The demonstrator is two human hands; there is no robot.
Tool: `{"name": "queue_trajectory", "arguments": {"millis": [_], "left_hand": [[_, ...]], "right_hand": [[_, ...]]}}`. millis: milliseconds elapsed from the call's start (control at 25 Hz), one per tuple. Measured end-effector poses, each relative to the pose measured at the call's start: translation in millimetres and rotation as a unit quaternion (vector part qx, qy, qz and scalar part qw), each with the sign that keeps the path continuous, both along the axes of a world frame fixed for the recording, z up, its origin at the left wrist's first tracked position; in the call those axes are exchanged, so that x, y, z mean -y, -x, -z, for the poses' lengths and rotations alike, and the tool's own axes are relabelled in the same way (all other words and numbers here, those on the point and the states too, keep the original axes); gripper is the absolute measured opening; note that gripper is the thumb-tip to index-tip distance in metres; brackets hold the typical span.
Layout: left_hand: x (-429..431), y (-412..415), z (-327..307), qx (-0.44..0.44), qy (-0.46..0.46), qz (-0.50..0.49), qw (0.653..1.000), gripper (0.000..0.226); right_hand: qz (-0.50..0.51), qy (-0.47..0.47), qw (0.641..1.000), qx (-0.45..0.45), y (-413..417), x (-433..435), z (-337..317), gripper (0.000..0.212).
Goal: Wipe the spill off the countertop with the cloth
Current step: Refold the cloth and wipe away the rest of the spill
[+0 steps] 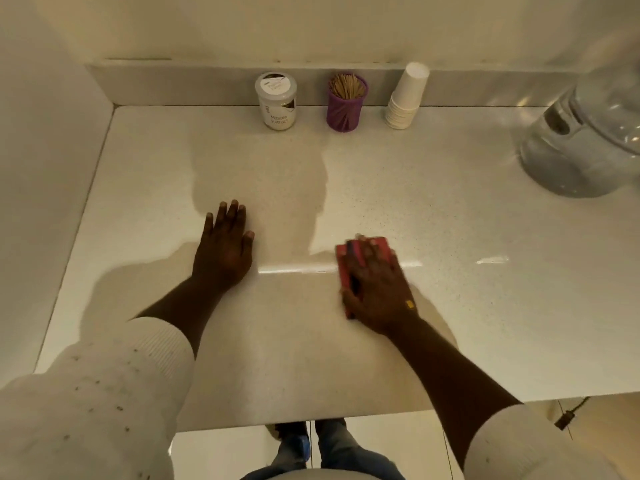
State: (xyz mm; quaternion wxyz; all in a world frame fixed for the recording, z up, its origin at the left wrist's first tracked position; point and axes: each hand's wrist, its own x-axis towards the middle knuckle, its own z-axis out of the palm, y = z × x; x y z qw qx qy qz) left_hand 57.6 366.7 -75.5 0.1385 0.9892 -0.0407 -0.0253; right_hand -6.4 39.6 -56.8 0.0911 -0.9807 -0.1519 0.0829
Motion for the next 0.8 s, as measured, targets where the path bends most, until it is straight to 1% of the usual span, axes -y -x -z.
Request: {"name": "queue_trajectory", "arguments": {"millis": [80,200,280,360,480,600,680,800], "left_hand": [[-10,12,1,0.003,0.005,-0.002,1.000,0.064],[-24,28,4,-0.003,0.042,-0.019,0.999,0.062],[-28,38,7,-0.005,0.068,-0.032,0.997,0.061],[-28,45,8,-0.005,0.082,-0.038,0.996,0.060],[-23,52,8,-0.005,0.095,-0.031,0.995,0.060],[-22,60,3,-0.007,0.094,-0.019,0.995,0.061],[-22,64,-1,-0.018,0.083,-0.020,0.996,0.061],[-23,69,-5,-0.036,0.064,-0.022,0.997,0.057]], "right_hand": [[0.043,0.009,0.999,-0.001,-5,20,0,0.078],[0.076,0.036,0.996,-0.005,-17,25,8,0.077],[0.089,0.033,0.995,-0.006,-30,9,13,0.077],[0.076,0.023,0.997,-0.006,-43,-21,14,0.078],[0.018,0.002,1.000,0.005,-45,-86,10,0.079],[-0.070,-0.027,0.997,0.034,-13,-144,4,0.072],[-0.137,-0.038,0.990,0.024,11,-155,5,0.070],[-0.202,-0.010,0.979,0.002,34,-141,9,0.073]]}}
